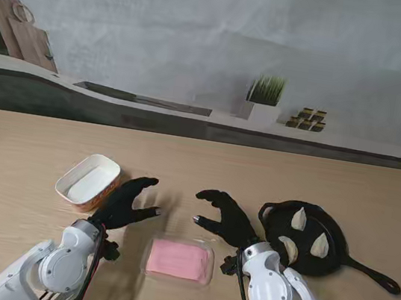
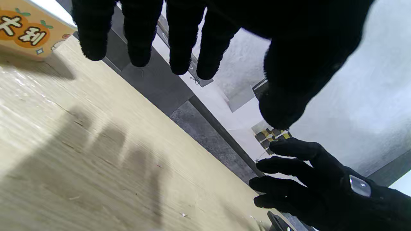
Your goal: Load dumplings into a food container
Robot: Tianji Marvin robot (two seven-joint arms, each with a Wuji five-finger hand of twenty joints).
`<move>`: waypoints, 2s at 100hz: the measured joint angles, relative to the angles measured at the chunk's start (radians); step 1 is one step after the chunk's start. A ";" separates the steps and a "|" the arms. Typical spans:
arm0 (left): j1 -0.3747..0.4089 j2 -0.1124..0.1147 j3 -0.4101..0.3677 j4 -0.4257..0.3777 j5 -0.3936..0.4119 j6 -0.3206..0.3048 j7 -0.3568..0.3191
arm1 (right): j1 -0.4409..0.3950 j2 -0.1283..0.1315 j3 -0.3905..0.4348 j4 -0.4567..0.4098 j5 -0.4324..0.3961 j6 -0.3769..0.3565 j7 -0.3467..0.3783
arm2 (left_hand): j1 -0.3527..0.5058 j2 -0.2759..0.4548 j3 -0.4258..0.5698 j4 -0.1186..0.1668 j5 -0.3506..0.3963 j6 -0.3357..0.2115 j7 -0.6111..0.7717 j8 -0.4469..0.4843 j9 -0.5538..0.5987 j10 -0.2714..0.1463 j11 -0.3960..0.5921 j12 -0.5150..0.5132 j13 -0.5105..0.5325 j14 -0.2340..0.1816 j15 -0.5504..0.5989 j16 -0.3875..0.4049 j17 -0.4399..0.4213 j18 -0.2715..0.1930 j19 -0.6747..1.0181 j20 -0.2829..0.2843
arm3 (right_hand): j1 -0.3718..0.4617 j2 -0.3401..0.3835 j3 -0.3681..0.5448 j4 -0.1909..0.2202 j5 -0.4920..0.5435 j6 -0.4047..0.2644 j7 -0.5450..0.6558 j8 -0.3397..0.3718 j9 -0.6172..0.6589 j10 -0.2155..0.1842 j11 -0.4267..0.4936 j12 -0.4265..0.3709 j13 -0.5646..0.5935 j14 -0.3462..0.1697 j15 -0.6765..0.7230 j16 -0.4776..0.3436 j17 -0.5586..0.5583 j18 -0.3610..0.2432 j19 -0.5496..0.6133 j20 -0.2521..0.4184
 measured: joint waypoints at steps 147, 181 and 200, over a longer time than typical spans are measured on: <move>-0.295 0.122 0.187 0.117 0.819 0.535 -0.399 | -0.027 0.004 0.030 -0.029 -0.044 -0.007 -0.021 | -0.049 -0.132 0.127 0.000 0.313 0.056 0.086 0.061 0.374 0.074 0.228 0.234 0.138 0.030 0.242 0.115 -0.035 -0.009 -0.036 0.189 | 0.000 0.000 0.006 0.000 0.001 0.000 0.011 -0.001 0.000 0.000 0.016 0.014 0.000 0.000 0.007 0.000 0.003 0.000 0.000 0.019; -0.386 0.122 0.301 0.250 0.712 0.430 -0.175 | -0.029 0.002 0.055 -0.025 -0.059 -0.024 -0.046 | 0.198 -0.277 0.289 -0.052 0.611 -0.200 0.544 0.079 0.880 -0.065 0.186 0.572 0.400 0.024 0.449 0.170 0.045 0.016 -0.036 0.188 | 0.001 0.000 0.042 0.000 0.003 0.000 0.012 -0.001 0.001 0.000 0.024 0.014 0.000 0.000 0.007 0.000 0.003 0.000 0.000 0.026; -0.444 0.107 0.403 0.291 0.608 0.374 -0.079 | -0.030 0.001 0.064 -0.023 -0.062 -0.032 -0.057 | 0.198 -0.313 0.328 -0.063 0.627 -0.192 0.557 0.071 0.926 -0.065 0.177 0.574 0.447 0.022 0.486 0.184 0.065 0.031 -0.011 0.188 | 0.001 0.000 0.042 0.000 0.003 0.000 0.012 -0.001 0.001 0.000 0.026 0.014 0.000 0.000 0.007 0.000 0.003 0.000 0.000 0.026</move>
